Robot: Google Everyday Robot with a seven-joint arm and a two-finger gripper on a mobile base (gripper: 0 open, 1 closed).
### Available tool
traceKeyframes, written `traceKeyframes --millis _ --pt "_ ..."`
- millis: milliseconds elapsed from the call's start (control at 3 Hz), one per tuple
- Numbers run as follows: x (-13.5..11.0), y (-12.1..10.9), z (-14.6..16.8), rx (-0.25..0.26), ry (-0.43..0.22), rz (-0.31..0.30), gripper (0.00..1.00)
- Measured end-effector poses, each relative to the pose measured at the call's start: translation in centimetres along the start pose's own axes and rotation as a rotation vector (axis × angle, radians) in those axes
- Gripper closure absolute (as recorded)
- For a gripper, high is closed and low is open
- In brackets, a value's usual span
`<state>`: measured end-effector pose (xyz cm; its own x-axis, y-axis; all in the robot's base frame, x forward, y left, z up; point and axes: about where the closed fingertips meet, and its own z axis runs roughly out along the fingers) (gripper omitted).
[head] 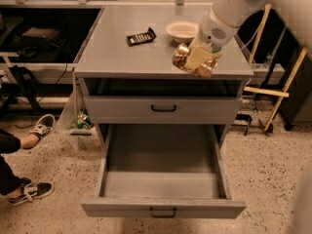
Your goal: Place orange can into middle drawer
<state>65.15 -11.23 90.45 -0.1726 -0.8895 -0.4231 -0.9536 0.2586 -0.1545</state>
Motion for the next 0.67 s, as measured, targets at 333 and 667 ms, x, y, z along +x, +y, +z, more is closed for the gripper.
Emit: traceKeyframes --millis 333,667 --pt "-1.2 5.5 -5.7 0.080 -0.138 -0.074 1.00" --pt "2.8 7.9 -5.5 0.064 -0.114 -0.028 1.00"
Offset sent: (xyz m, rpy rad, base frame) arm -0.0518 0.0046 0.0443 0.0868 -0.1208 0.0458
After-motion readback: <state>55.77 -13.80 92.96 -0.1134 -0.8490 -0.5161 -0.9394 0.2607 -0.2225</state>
